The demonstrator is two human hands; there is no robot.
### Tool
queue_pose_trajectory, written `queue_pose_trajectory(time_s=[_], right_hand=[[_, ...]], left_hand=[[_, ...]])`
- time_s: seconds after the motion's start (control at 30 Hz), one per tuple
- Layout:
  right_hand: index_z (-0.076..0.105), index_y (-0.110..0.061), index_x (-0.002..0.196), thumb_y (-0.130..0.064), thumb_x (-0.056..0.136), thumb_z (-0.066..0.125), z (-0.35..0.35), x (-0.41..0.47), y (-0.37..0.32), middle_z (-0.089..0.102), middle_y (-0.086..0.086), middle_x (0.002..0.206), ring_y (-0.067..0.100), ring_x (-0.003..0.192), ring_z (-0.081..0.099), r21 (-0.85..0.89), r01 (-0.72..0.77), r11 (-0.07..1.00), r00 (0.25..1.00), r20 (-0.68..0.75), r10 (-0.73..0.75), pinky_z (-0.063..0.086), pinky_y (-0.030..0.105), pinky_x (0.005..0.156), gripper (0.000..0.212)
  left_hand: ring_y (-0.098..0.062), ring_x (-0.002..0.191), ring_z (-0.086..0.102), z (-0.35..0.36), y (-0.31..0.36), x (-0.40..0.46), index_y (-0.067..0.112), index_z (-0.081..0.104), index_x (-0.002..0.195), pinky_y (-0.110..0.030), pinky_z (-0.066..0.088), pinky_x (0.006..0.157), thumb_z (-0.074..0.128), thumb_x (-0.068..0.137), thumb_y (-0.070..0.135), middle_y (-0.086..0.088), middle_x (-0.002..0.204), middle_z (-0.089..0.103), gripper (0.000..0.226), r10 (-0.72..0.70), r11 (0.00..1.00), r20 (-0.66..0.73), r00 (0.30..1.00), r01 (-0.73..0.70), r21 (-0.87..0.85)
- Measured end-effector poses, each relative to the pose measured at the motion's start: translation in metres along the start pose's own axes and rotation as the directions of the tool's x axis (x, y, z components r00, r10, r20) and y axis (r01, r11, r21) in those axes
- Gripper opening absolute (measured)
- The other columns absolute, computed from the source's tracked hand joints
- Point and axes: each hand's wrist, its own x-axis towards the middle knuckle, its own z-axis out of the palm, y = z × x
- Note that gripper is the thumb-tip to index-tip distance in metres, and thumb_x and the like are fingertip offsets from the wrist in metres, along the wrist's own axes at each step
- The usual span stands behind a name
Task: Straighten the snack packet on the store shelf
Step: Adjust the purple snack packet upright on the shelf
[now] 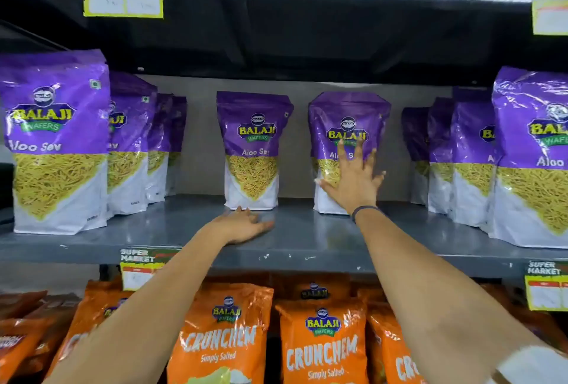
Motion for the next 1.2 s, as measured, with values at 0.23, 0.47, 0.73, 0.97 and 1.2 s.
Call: queue_pose_trajectory(time_s=[0.23, 0.47, 0.73, 0.97, 1.2], right_hand=[[-0.004, -0.037, 0.152, -0.083, 0.066, 0.054, 0.020, 0.014, -0.004, -0.018, 0.015, 0.160, 0.052, 0.141, 0.012, -0.033, -0.117, 0.993, 0.991, 0.065, 0.119, 0.036, 0.078, 0.090, 0.114], [0.005, -0.033, 0.153, -0.060, 0.077, 0.065, 0.023, 0.019, -0.004, -0.010, 0.020, 0.160, 0.045, 0.127, 0.037, -0.010, -0.092, 0.996, 0.994, 0.059, 0.093, 0.050, 0.053, 0.094, 0.101], [0.007, -0.032, 0.154, -0.058, 0.080, 0.063, 0.020, 0.017, -0.001, -0.003, 0.021, 0.160, 0.043, 0.129, 0.035, -0.035, -0.063, 0.997, 0.993, 0.097, 0.066, 0.049, 0.051, 0.097, 0.096], [0.006, -0.034, 0.153, -0.057, 0.079, 0.066, 0.010, 0.011, -0.001, -0.005, 0.017, 0.160, 0.044, 0.130, 0.033, -0.004, -0.072, 0.997, 0.990, 0.120, 0.072, 0.051, 0.055, 0.093, 0.098], [0.003, -0.033, 0.154, -0.057, 0.080, 0.064, 0.000, 0.001, 0.000, -0.006, 0.019, 0.160, 0.044, 0.131, 0.034, -0.017, -0.051, 0.999, 0.994, 0.097, 0.052, 0.050, 0.053, 0.094, 0.099]], left_hand=[[-0.025, 0.152, 0.004, 0.003, -0.002, 0.006, 0.023, 0.029, 0.150, -0.048, 0.014, 0.120, 0.021, 0.094, 0.061, -0.007, 0.164, 0.015, 0.068, -0.045, 0.999, 0.033, 0.998, 0.046, -0.024], [-0.023, 0.152, 0.007, 0.003, -0.005, 0.008, 0.025, 0.029, 0.150, -0.050, 0.013, 0.122, 0.024, 0.091, 0.065, -0.005, 0.164, 0.016, 0.071, -0.080, 0.996, 0.013, 0.997, 0.081, -0.042], [-0.023, 0.151, 0.016, 0.002, -0.002, 0.005, 0.025, 0.029, 0.150, -0.049, 0.014, 0.122, 0.025, 0.091, 0.066, -0.004, 0.163, 0.019, 0.072, -0.096, 0.994, 0.009, 0.995, 0.097, -0.051], [-0.024, 0.151, 0.015, 0.000, 0.002, 0.002, 0.024, 0.026, 0.151, -0.048, 0.012, 0.123, 0.024, 0.092, 0.065, -0.005, 0.164, 0.016, 0.072, -0.107, 0.993, 0.012, 0.994, 0.107, -0.051], [-0.025, 0.151, 0.016, -0.002, 0.003, -0.002, 0.024, 0.026, 0.152, -0.048, 0.013, 0.123, 0.023, 0.093, 0.062, -0.004, 0.164, 0.016, 0.069, -0.114, 0.992, 0.017, 0.993, 0.115, -0.060]])
